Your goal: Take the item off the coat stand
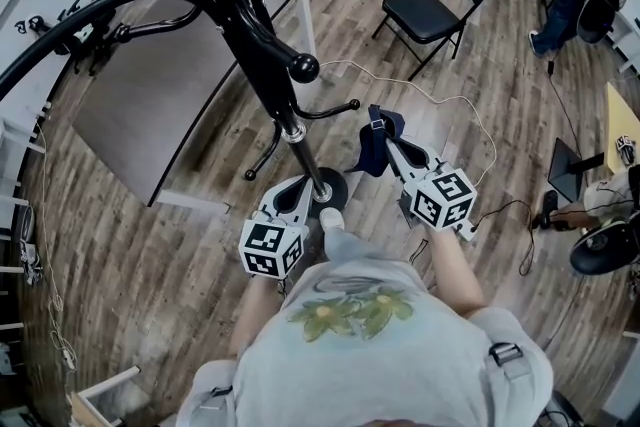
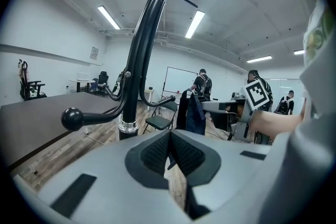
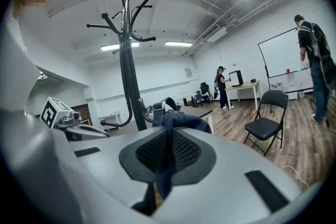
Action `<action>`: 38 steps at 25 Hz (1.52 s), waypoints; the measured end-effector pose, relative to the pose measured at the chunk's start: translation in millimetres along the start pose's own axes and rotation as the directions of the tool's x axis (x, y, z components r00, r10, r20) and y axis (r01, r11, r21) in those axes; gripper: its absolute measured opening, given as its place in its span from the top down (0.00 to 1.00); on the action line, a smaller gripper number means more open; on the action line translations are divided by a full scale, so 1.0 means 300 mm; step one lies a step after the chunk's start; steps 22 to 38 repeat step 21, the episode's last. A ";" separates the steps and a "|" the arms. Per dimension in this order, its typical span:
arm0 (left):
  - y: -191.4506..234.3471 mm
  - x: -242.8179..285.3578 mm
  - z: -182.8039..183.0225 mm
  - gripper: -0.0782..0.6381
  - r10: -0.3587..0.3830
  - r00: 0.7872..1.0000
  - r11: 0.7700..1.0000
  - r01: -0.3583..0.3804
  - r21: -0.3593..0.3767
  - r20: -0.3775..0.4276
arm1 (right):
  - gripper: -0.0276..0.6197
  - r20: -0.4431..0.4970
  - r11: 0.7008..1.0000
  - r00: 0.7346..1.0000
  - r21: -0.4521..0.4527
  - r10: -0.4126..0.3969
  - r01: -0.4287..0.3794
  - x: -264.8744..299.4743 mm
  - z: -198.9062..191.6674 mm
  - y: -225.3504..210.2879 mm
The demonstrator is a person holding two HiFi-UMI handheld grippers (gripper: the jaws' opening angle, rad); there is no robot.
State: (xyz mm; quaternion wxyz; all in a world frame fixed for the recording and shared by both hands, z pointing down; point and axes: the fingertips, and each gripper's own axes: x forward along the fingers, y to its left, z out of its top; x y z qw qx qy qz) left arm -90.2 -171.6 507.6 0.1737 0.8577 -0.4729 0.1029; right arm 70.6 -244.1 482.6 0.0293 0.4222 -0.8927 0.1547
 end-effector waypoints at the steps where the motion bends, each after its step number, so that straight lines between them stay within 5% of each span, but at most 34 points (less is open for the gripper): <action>1: 0.002 -0.002 0.001 0.87 0.000 1.000 1.000 0.000 -0.001 0.001 | 0.94 0.000 1.000 1.000 0.000 0.001 -0.001 -0.001 0.000 0.005; 38: 0.039 -0.016 0.001 0.87 -0.001 1.000 1.000 0.001 -0.006 -0.004 | 0.94 -0.012 1.000 1.000 -0.004 -0.003 0.003 0.009 -0.012 0.028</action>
